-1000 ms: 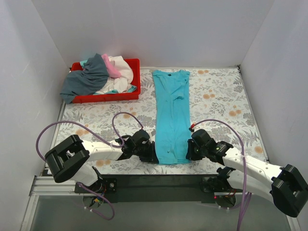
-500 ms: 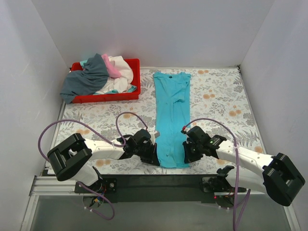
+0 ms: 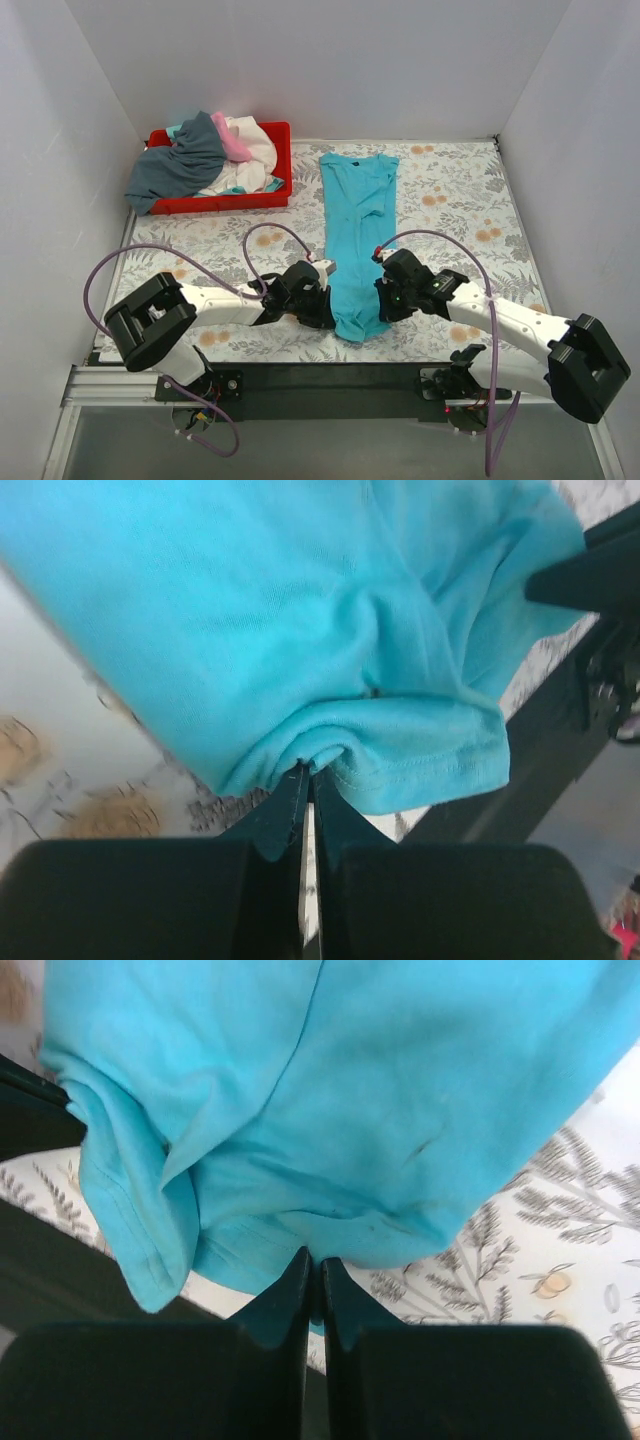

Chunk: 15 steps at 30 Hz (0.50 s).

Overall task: Fold and stack the t-shirts
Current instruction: Fold the tshirt

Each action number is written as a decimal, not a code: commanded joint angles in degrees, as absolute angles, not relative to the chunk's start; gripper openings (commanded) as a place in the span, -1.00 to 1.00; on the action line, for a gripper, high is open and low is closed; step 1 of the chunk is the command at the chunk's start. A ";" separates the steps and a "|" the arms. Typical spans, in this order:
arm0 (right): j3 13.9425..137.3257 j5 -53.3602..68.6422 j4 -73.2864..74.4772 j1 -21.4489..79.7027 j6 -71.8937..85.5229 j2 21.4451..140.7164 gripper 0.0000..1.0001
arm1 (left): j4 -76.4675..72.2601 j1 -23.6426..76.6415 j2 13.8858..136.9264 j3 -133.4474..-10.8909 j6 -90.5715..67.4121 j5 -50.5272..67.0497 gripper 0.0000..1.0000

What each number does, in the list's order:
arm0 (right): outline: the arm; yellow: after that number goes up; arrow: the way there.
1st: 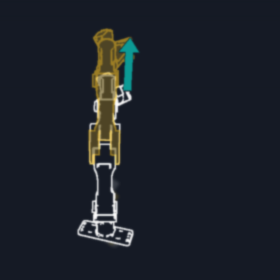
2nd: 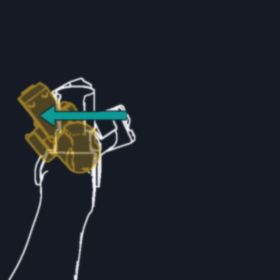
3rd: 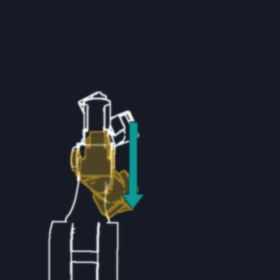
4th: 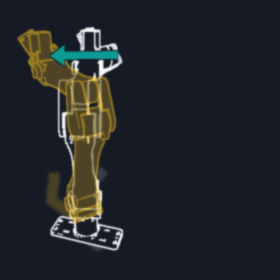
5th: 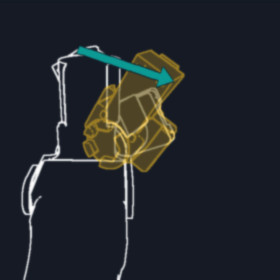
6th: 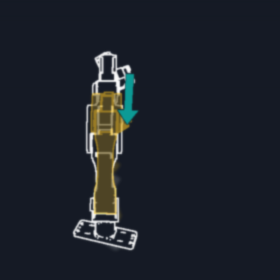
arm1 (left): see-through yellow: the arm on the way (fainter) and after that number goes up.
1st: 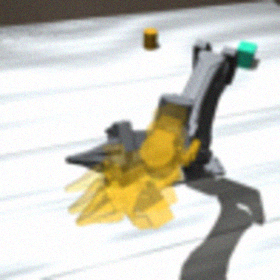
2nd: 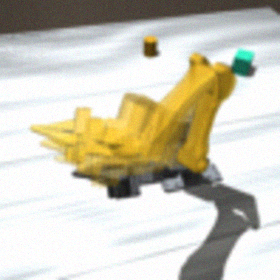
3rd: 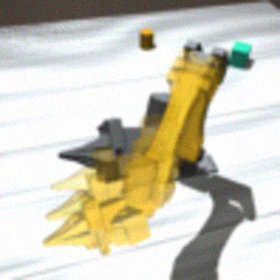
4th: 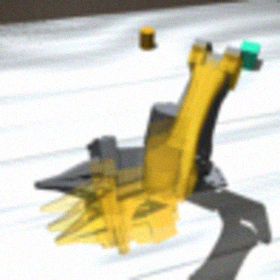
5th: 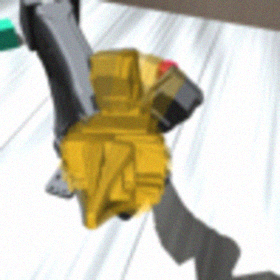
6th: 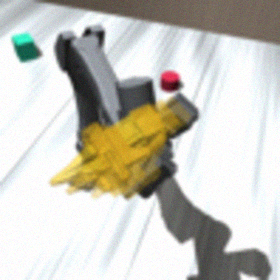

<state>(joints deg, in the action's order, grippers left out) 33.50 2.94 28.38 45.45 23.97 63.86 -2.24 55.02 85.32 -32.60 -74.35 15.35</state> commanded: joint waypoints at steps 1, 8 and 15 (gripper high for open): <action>36.56 -5.18 24.09 45.70 24.43 65.64 -0.97 | -5.00 52.92 86.13 -36.38 -72.33 8.27 -1.00; 41.30 -13.87 21.36 45.00 22.42 70.22 -0.97 | -8.52 46.06 88.15 -40.34 -71.99 11.86 -1.00; 46.84 -15.82 16.79 40.09 17.85 76.11 -0.97 | -9.05 40.61 93.32 -46.48 -69.26 14.77 -1.00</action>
<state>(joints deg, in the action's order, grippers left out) 43.07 -12.58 21.61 42.37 20.69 74.50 -8.19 42.22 91.55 -43.16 -71.83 13.52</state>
